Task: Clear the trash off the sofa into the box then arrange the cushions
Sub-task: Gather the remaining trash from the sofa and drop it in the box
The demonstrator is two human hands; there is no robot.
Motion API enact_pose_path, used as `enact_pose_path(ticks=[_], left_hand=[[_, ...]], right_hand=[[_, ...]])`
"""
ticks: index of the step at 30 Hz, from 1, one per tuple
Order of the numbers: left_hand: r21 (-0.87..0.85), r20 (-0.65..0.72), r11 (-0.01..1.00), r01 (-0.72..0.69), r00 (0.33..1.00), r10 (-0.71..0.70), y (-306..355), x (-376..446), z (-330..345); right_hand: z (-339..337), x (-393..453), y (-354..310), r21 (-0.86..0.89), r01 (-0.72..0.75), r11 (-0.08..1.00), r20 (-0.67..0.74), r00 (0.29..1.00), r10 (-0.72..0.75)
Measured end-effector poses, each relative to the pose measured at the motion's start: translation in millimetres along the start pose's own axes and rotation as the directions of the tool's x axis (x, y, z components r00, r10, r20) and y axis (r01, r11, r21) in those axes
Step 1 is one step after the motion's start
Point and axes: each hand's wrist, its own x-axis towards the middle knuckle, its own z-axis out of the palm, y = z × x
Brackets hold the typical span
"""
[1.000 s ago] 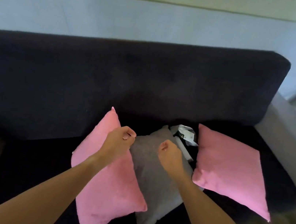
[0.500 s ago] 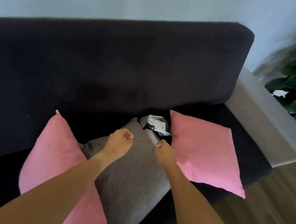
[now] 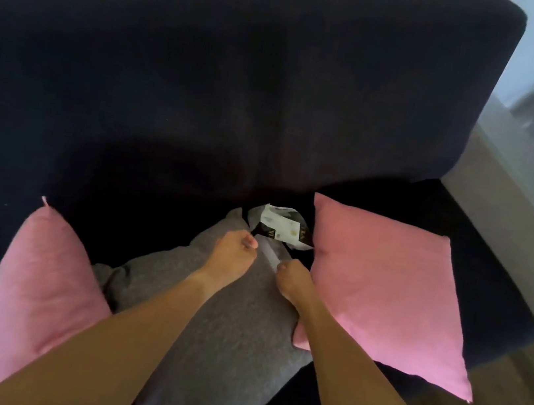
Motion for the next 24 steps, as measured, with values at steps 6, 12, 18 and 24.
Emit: enact_pose_path(ticks=[6,12,18,24], left_hand=[[-0.211,0.004,0.959,0.19,0.981,-0.193,5,6,15],[-0.376,0.219,0.833,0.405,0.913,-0.345,26,-1,22],[-0.555,0.117,0.761,0.335,0.937,-0.328,18,1,14],[-0.57,0.048,0.763,0.305,0.939,-0.34,9,3,-13]], right_hand=[[-29,-14,-2,0.202,-0.02,0.979,-0.167,0.984,0.055],[-54,-36,-9,0.393,0.128,0.911,-0.205,0.977,-0.049],[-56,-32,-18,0.491,0.214,0.844,-0.121,0.977,-0.177],[-52,3,-6,-0.039,0.163,0.986,-0.159,0.973,-0.167]])
